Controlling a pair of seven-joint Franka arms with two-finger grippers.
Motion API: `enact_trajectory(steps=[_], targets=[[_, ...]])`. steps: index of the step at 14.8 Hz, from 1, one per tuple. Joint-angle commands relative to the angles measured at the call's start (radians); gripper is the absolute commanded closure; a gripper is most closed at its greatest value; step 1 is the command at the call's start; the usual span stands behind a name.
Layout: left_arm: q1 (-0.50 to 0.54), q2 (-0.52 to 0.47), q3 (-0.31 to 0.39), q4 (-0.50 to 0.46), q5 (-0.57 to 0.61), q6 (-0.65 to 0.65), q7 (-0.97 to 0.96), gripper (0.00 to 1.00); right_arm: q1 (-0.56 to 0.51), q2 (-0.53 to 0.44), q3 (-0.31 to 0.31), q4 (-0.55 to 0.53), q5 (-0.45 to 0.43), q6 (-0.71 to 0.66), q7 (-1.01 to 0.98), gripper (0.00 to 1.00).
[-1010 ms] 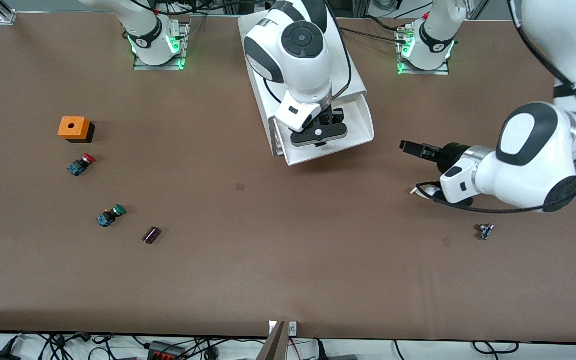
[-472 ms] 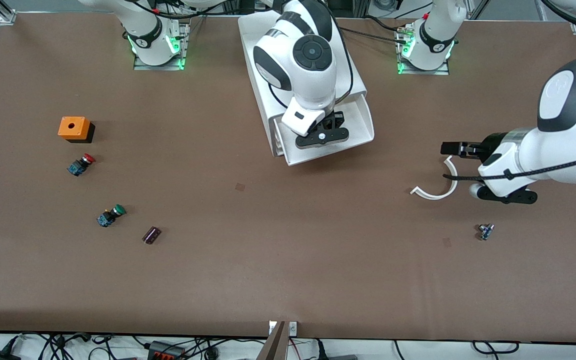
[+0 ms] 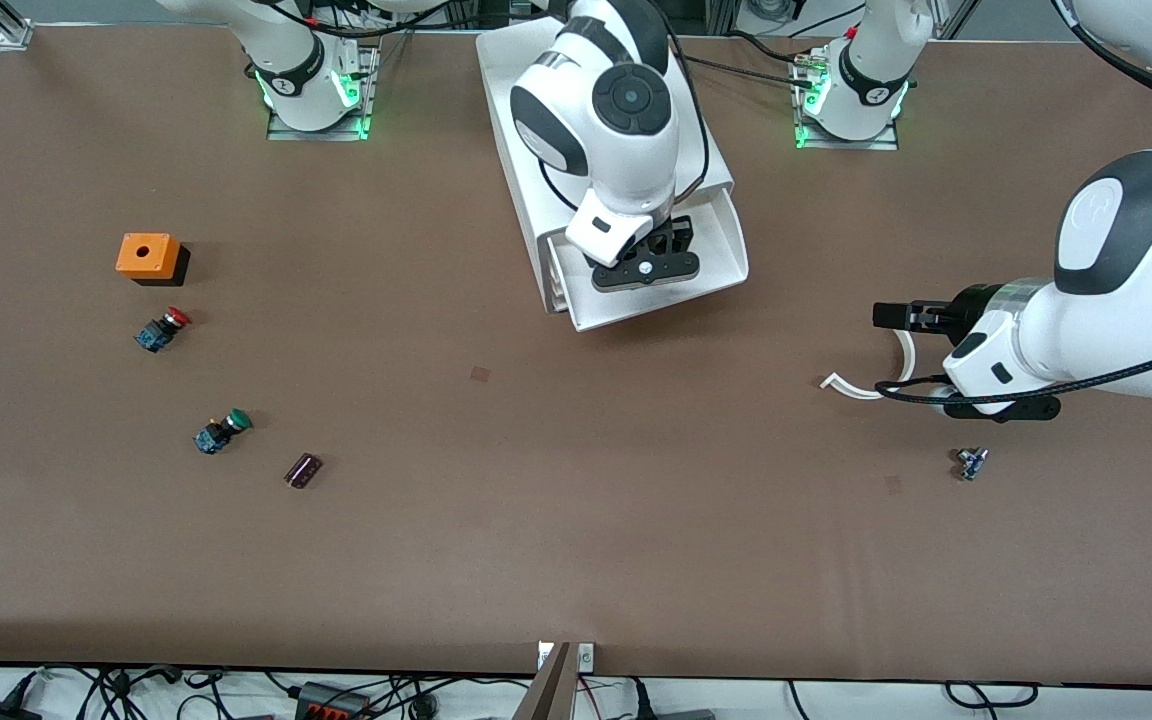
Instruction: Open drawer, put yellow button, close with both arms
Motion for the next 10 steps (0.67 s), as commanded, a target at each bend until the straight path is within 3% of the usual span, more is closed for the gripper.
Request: enact_trajectory(steps=[1,5,10], targets=[[-0.011,0.010,-0.001,0.034,0.026,-0.009,-0.071,0.00,-0.032,-0.016,-0.003,0.117,-0.003,-0.046,0.053,0.00],[-0.029,-0.011,-0.030,-0.018,0.026,0.080,-0.263,0.00,-0.171,-0.053,-0.008,0.115,-0.014,-0.078,0.015,0.00],[-0.153,-0.047,-0.034,-0.165,0.025,0.282,-0.392,0.00,-0.456,-0.093,-0.010,0.091,-0.008,-0.205,-0.308,0.00]])
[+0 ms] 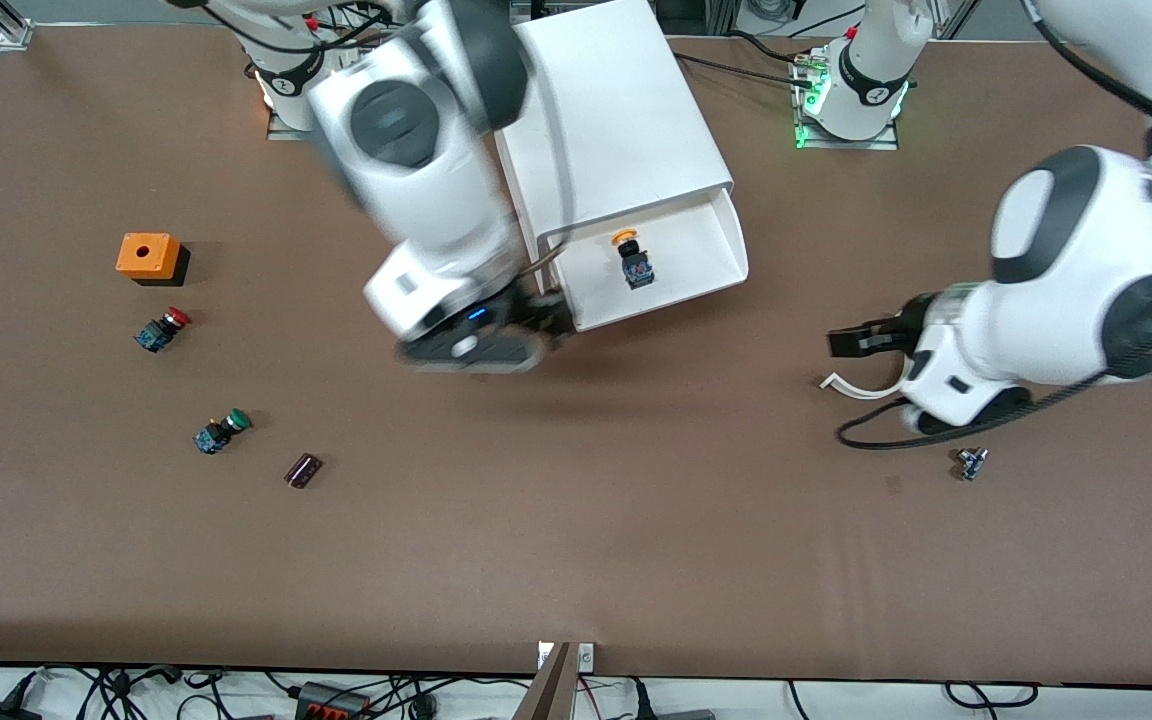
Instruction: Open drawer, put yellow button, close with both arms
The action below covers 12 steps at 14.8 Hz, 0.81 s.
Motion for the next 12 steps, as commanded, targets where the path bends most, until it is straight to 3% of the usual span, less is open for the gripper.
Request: enact_trajectory(steps=[1,5,9,12], targets=[[-0.071,-0.049,-0.001,-0.152,0.026,0.154,-0.057,0.00,-0.174,-0.029,0.019,-0.016,0.006,-0.098,-0.162,0.00],[-0.121,-0.093,-0.075,-0.342,0.026,0.446,-0.226,0.00,-0.337,-0.076,0.019,-0.016,0.006,-0.193,-0.366,0.00],[-0.216,-0.093,-0.081,-0.439,0.104,0.561,-0.372,0.00,-0.435,-0.118,0.017,-0.027,0.009,-0.254,-0.384,0.00],[-0.239,-0.097,-0.095,-0.459,0.120,0.574,-0.410,0.00,-0.504,-0.281,0.020,-0.246,-0.001,-0.186,-0.419,0.00]])
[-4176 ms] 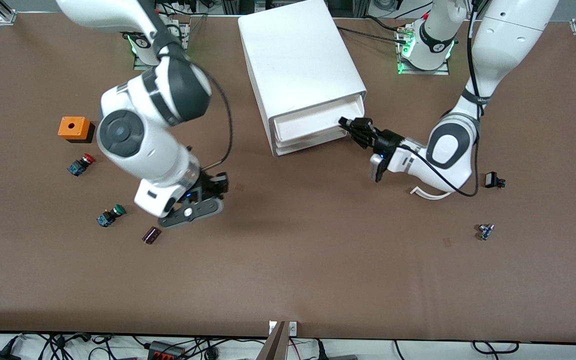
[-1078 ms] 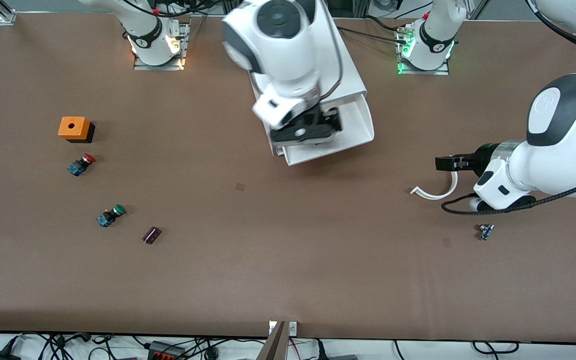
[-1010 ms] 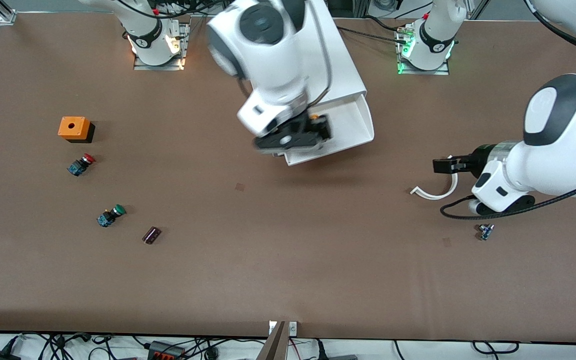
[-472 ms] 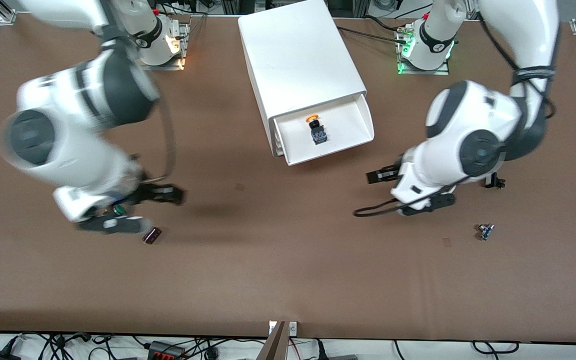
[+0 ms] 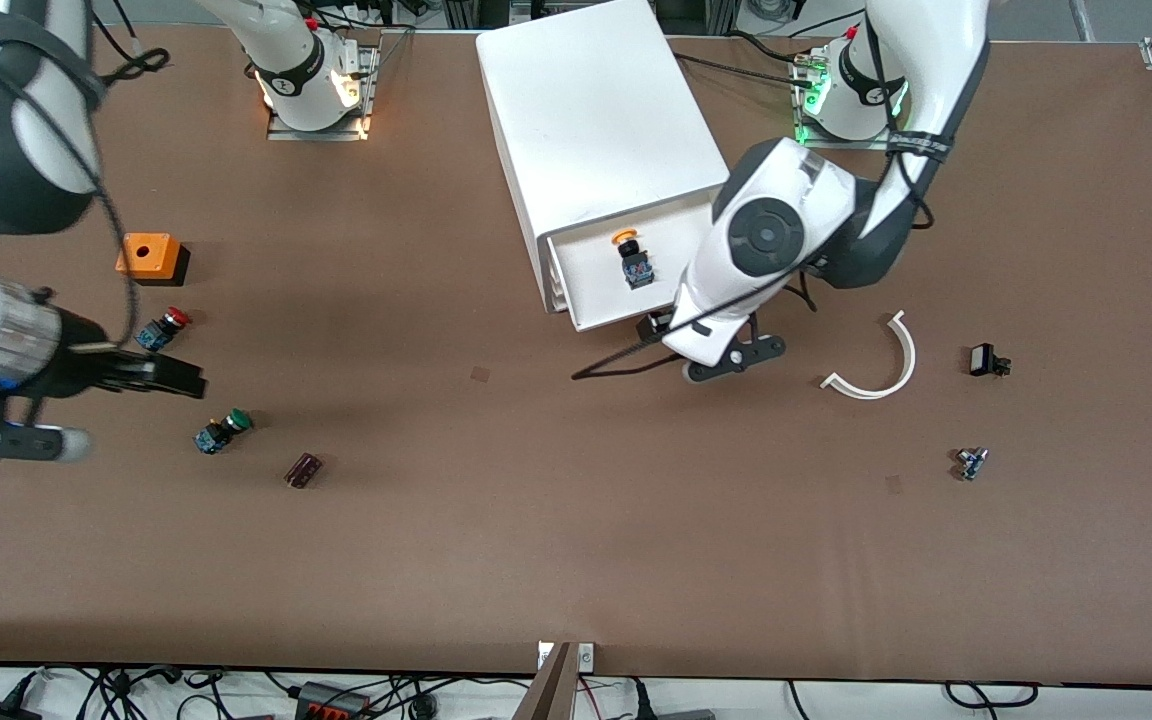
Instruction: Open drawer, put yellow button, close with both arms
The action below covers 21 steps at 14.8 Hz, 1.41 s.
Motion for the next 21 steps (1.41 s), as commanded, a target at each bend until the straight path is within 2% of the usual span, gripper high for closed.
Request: enact_trajectory(steps=[1,3,8,12,14,19,21], targets=[[0.003,-0.056,-0.025,-0.061,0.030,0.020,-0.027,0.00,-0.078,-0.200,0.025,-0.263,-0.004,0.084,-0.047,0.00],[0.003,-0.082,-0.042,-0.090,0.029,0.020,-0.042,0.00,-0.106,-0.278,0.028,-0.364,-0.024,0.138,-0.103,0.00],[0.007,-0.121,-0.146,-0.173,0.027,0.013,-0.103,0.00,-0.109,-0.338,0.026,-0.384,-0.076,0.117,-0.196,0.00],[0.012,-0.130,-0.198,-0.198,0.027,0.004,-0.116,0.00,-0.110,-0.476,0.025,-0.606,-0.093,0.199,-0.219,0.00],[0.010,-0.137,-0.205,-0.208,0.027,0.003,-0.142,0.00,-0.110,-0.521,0.025,-0.673,-0.093,0.224,-0.230,0.00],[0.009,-0.139,-0.205,-0.205,0.027,0.000,-0.140,0.00,-0.109,-0.550,0.025,-0.713,-0.095,0.234,-0.230,0.00],[0.010,-0.140,-0.205,-0.193,0.029,-0.051,-0.133,0.00,-0.106,-0.550,0.026,-0.713,-0.105,0.237,-0.229,0.00]])
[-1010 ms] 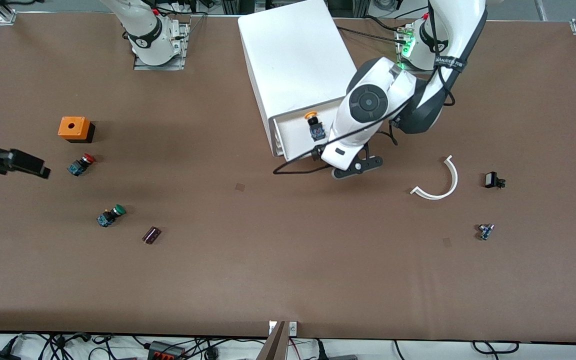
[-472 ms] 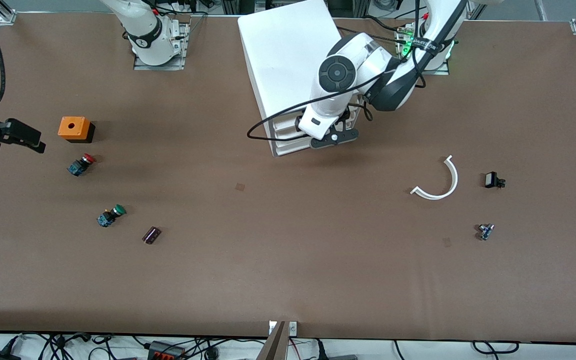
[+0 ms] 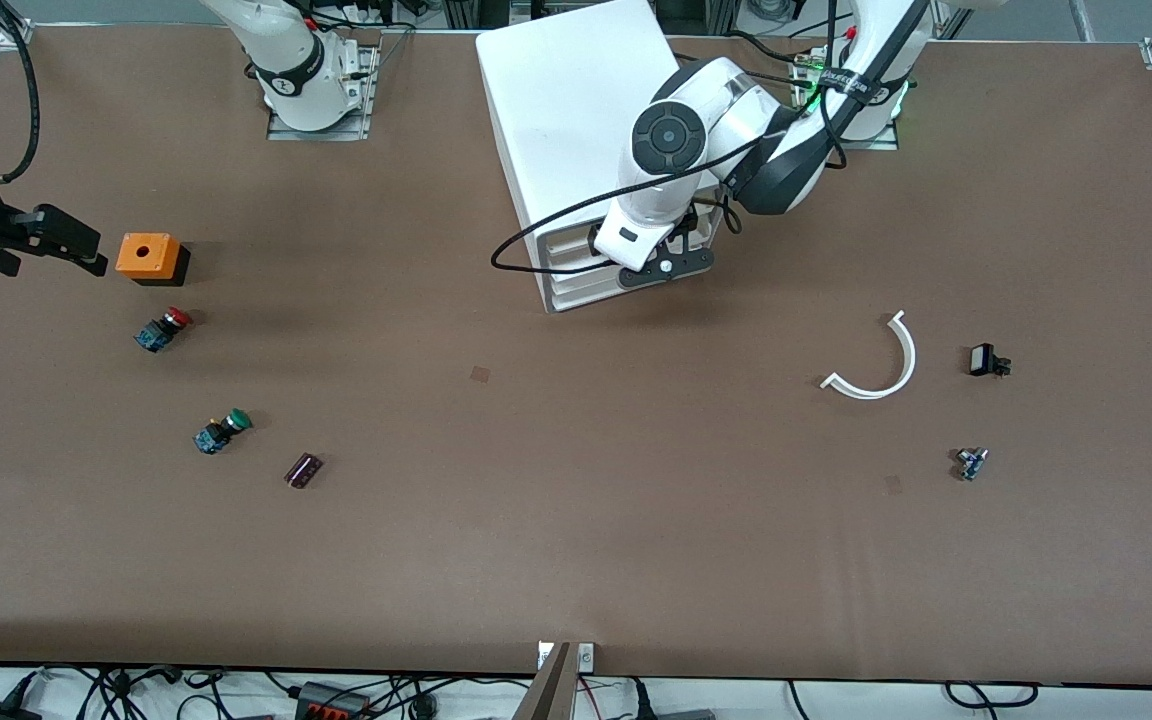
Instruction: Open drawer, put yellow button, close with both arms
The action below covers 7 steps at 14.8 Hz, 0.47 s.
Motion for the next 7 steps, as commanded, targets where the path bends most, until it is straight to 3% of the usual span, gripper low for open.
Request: enact_trajectory(steps=[1,7], targets=[[0.019,-0.040,-0.015,-0.005,0.024,-0.059,-0.001,0.00,-0.004,-0.029,0.012,-0.041,-0.021,0.034,-0.014,0.00],[0.179,-0.055,-0.004,0.182,0.057,-0.232,0.216,0.00,-0.004,-0.029,0.012,-0.053,-0.021,0.049,-0.014,0.00]])
